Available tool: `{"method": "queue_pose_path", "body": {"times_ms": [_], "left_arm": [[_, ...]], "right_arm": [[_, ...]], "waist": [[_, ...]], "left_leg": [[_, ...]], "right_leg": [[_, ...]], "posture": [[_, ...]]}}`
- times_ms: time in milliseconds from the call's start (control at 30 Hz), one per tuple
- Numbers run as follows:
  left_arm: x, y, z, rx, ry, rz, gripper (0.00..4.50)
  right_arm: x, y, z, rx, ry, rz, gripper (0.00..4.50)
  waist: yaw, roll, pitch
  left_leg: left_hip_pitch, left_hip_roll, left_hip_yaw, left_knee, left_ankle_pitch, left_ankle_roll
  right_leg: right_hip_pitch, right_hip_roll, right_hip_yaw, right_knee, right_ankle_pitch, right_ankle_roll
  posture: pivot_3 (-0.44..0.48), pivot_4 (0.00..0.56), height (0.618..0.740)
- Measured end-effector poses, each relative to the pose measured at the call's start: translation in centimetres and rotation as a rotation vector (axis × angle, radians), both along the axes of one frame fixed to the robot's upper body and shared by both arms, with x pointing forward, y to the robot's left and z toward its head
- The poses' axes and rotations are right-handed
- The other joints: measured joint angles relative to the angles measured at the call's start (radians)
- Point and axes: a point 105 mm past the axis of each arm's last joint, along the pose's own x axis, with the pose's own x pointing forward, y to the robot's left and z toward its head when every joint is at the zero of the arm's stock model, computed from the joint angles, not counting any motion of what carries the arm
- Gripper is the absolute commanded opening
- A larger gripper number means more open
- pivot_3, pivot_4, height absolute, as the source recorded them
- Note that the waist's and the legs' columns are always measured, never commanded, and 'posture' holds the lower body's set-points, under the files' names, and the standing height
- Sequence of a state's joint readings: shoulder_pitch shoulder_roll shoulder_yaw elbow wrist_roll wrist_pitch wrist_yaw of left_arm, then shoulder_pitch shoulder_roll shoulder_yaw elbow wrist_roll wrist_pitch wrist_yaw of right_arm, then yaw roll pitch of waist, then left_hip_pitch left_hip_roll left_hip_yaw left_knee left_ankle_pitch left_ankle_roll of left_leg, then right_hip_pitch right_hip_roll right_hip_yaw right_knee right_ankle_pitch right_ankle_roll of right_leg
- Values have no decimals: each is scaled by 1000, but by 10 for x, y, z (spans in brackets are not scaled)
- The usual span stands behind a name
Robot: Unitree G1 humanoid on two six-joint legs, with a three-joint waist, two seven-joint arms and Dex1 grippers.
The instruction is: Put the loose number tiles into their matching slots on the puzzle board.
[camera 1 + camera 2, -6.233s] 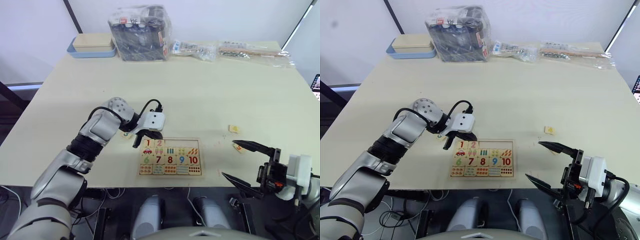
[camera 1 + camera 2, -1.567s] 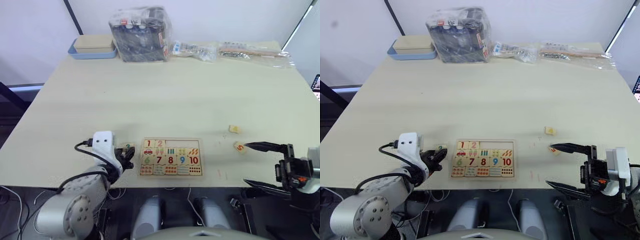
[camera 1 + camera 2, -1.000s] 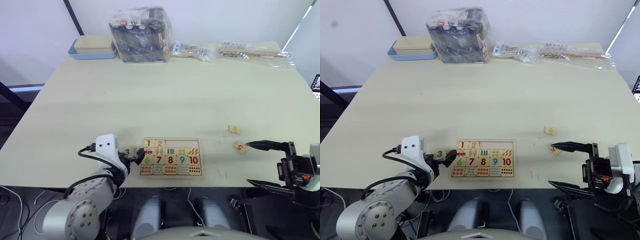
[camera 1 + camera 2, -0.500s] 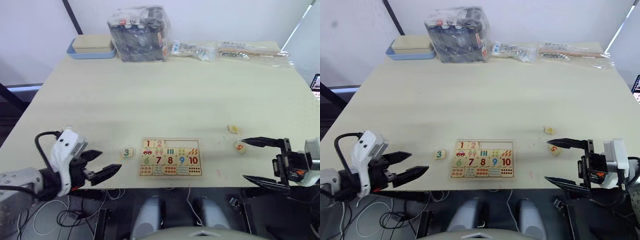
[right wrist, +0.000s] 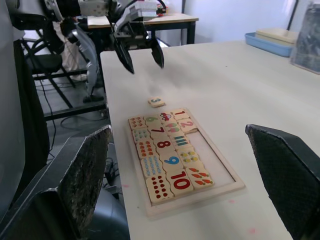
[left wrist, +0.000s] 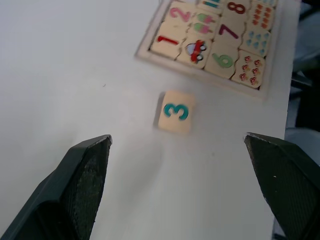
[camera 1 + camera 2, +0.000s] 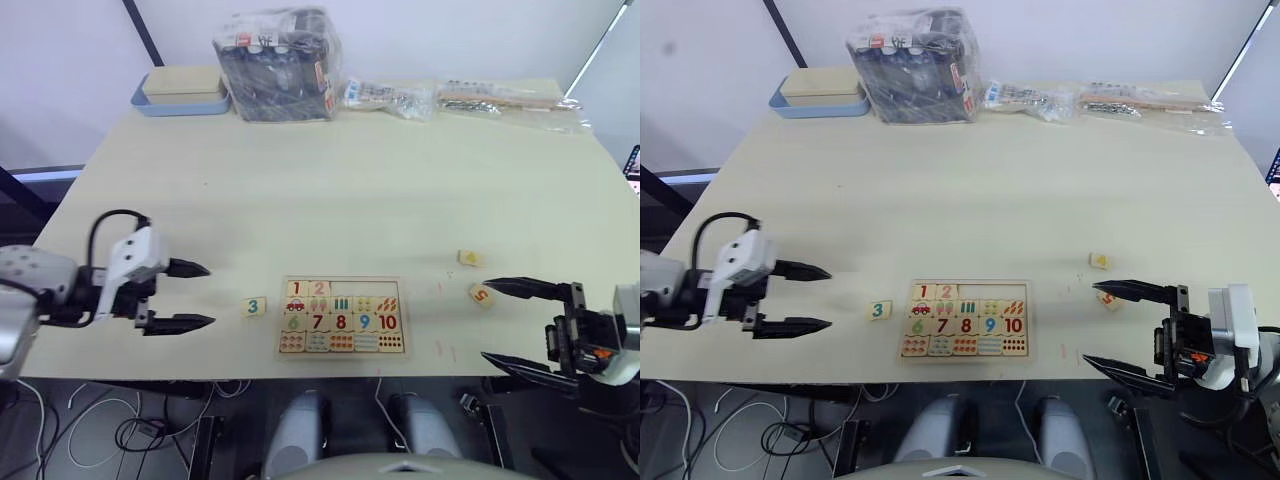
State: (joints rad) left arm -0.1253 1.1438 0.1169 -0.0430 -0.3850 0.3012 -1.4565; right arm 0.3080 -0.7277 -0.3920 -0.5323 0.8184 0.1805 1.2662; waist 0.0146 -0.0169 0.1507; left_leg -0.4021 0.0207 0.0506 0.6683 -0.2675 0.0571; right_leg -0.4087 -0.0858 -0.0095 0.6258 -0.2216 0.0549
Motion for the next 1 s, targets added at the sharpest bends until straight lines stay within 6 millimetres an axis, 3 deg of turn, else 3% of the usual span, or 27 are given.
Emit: {"method": "queue_pose_path", "body": {"times_ms": [167, 633, 733, 833, 1000], "left_arm": [[6, -6, -21, 12, 36, -44, 4490], [13, -6, -40, 26, 12, -54, 4255], [12, -9, -44, 20, 9, -49, 3652], [11, -12, -44, 23, -2, -53, 2101], [11, -12, -45, 24, -5, -46, 2101]], "right_arm": [[2, 0, 1, -13, -23, -11, 4500], [4, 1, 2, -13, -32, -14, 4500], [4, 1, 2, -15, -33, -14, 4500], [4, 1, 2, -15, -34, -11, 4500], [5, 2, 1, -11, -30, -6, 4500]], "waist": [[0, 0, 0], [1, -1, 0], [0, -1, 0], [1, -1, 0], [0, -1, 0]], "left_leg": [[1, 2, 0, 1, 0, 0], [1, 2, 0, 2, 0, 0], [1, 2, 0, 2, 0, 0], [1, 2, 0, 2, 0, 0], [2, 2, 0, 2, 0, 0]], "right_leg": [[0, 7, 0, 1, 0, 0], [1, 8, 0, 2, 0, 1], [1, 8, 0, 2, 0, 1], [1, 8, 0, 2, 0, 1], [1, 8, 0, 2, 0, 1]], "posture": [[0, 150, 740], [0, 150, 740], [0, 150, 740], [0, 150, 740], [0, 150, 740]]}}
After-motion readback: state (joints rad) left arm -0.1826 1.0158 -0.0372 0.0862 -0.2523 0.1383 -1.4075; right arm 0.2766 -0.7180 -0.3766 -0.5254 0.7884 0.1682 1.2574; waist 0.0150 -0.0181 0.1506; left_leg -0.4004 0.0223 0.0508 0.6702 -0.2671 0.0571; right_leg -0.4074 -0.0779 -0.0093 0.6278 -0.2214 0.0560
